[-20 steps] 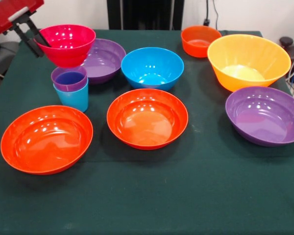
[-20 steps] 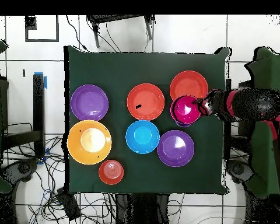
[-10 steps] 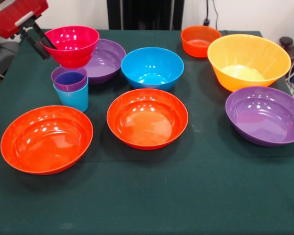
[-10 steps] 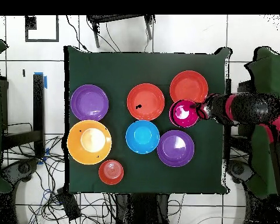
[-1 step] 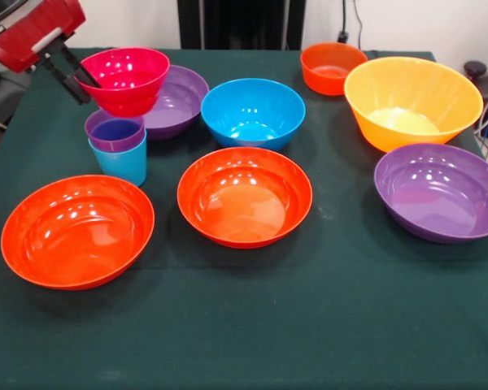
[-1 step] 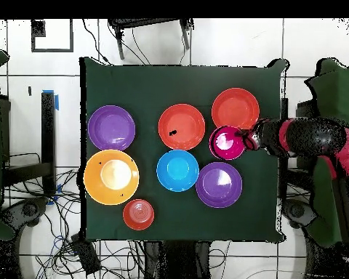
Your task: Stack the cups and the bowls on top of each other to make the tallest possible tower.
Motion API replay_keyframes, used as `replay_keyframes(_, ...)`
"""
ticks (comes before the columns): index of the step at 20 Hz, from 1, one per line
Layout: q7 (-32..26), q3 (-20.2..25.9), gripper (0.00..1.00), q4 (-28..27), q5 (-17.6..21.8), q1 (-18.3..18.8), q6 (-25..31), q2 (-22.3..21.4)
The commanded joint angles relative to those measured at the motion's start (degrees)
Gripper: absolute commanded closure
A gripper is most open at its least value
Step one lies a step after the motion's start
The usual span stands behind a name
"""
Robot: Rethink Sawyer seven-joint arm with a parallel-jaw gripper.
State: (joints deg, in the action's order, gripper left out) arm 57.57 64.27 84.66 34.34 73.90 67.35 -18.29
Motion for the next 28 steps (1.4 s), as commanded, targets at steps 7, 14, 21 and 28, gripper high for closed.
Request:
replay_keyframes(7, -20.3, -3.8, 1.00, -1.7, 5.0, -1.5, 0.3, 2.9)
replay_keyframes(14, -22.4, -3.3, 1.00, -2.3, 6.0, -1.0, -0.9, 3.7)
replay_keyframes(21, -24.4, -2.9, 1.00, -3.7, 6.3, -0.8, -1.0, 4.6)
replay_keyframes(28, -25.7, -3.3, 1.00, -4.1, 6.4, -0.7, -1.6, 4.8)
